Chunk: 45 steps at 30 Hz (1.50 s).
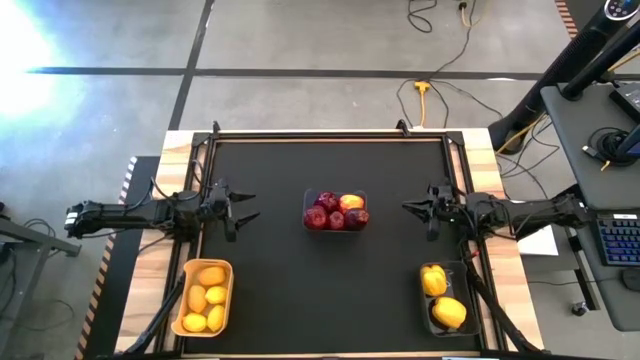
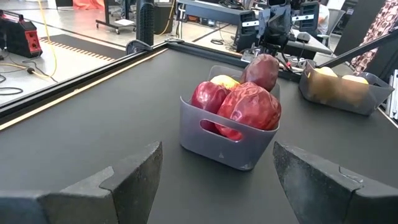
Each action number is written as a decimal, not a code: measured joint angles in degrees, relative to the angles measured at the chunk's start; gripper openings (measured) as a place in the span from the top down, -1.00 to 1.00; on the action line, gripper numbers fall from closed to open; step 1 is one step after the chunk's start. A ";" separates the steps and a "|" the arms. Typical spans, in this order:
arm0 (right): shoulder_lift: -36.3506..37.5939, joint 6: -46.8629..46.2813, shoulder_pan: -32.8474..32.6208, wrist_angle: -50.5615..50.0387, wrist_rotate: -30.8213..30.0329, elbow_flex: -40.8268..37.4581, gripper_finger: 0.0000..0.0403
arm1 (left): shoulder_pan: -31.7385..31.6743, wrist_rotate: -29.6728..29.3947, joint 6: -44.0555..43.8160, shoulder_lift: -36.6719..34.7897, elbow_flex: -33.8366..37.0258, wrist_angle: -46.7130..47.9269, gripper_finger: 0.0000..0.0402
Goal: Sort produce into baskets
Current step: Return to Home Position
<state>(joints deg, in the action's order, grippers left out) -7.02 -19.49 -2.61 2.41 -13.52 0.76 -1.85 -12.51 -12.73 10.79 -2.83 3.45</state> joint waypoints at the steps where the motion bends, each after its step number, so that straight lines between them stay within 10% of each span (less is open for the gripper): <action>1: 0.11 0.00 -0.02 -0.02 0.02 0.02 0.94 | 0.00 0.00 0.00 0.02 0.00 -0.01 -0.44; 45: 7.01 0.00 -1.27 0.05 0.04 -0.11 0.94 | -0.02 0.00 0.00 -0.01 0.00 -0.03 -0.44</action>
<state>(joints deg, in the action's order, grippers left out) -0.01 -19.49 -3.88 2.46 -13.47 0.64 -1.86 -12.51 -12.73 10.79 -2.83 3.42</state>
